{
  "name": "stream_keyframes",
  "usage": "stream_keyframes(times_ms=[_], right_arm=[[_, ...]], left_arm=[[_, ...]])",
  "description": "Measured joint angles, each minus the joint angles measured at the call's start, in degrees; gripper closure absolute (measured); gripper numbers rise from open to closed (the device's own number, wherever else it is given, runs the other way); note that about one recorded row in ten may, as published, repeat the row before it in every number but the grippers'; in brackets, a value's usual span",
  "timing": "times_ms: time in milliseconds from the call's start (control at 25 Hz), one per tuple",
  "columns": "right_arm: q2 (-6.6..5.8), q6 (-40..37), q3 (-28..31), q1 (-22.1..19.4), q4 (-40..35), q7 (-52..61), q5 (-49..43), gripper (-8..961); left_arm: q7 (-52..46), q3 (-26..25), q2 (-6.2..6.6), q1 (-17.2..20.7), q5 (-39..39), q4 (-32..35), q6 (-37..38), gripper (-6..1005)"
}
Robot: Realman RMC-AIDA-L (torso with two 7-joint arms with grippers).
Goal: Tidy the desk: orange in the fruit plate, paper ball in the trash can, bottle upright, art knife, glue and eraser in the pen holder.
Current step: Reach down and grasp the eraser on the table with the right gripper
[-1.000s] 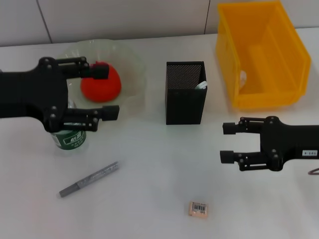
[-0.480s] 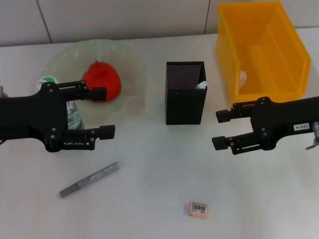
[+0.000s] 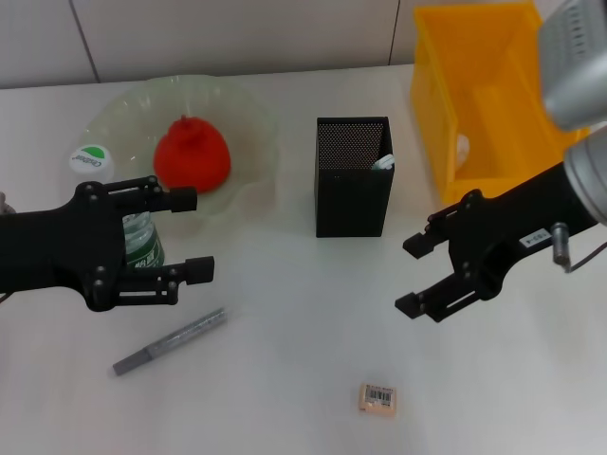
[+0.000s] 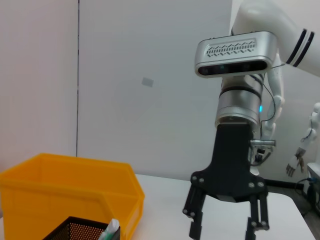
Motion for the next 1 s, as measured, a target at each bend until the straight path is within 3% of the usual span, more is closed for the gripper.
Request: stream_keyframes(times_ms=[480,1000], right_arm=[[0.03,-3.73,-15.57,4.76,-5.08,11.46,-9.76,191],[0.26,-3.28,-23.26,5.66,-4.82,14.54,-11.20,192]], left_arm=[[0.14,0.00,-0.60,0.70,-0.01,-0.35,-0.50,196],[0.18,0.00,-1.23,0.74,-0.20,-0.35,-0.73,196]])
